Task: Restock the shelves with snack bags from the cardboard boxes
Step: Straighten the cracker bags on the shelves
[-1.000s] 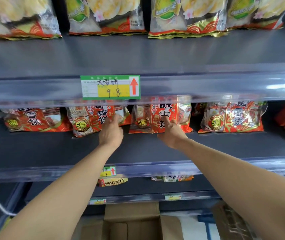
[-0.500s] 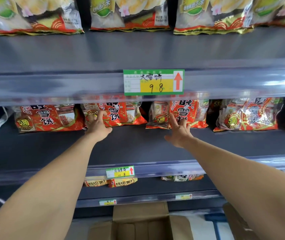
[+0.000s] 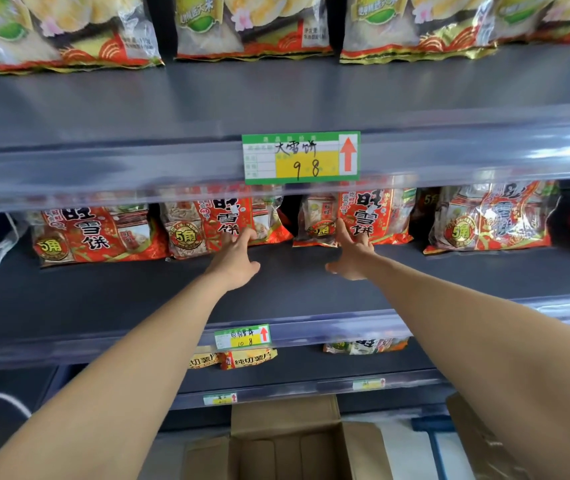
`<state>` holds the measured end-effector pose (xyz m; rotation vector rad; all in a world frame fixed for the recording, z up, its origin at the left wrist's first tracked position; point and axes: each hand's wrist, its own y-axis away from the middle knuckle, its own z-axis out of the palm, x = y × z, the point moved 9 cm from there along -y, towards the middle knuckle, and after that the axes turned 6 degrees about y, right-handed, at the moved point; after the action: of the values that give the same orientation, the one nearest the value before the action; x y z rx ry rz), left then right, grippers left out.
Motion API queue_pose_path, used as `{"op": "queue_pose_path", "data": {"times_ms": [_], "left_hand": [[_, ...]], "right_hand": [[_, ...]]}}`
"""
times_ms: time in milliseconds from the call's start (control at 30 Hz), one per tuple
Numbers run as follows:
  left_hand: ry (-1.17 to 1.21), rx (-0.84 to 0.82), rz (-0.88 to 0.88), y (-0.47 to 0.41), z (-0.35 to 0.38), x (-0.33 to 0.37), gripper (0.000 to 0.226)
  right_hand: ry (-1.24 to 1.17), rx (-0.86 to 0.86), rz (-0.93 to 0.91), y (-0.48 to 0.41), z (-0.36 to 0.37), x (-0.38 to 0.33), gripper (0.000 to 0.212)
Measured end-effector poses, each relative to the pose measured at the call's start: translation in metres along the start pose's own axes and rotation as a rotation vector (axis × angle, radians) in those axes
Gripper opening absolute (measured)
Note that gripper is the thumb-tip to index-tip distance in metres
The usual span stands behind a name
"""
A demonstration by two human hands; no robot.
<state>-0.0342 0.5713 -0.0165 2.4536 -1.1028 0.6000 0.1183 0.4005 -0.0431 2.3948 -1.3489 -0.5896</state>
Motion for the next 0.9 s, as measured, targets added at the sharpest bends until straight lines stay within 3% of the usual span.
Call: {"op": "queue_pose_path", "data": {"times_ms": [200,533,733,900], "left_hand": [[0.012,-0.089,0.088,0.011,0.027,0.038,0.053],[-0.053,-0.093,0.202,0.016,0.055,0.091,0.050],[-0.137,-0.088,0.295,0.026,0.066,0.126,0.042],[-0.154,-0.083,0.378,0.030,0.086,0.170,0.042]], "right_hand": [[0.004,-0.032,-0.083,0.008,-0.008,0.003,0.090],[0.112,0.018,-0.155,0.014,-0.005,0.021,0.073],[0.043,0.140,-0.199,0.031,-0.019,0.045,0.052],[0.107,0.294,-0.052,0.034,-0.043,0.103,0.044]]}}
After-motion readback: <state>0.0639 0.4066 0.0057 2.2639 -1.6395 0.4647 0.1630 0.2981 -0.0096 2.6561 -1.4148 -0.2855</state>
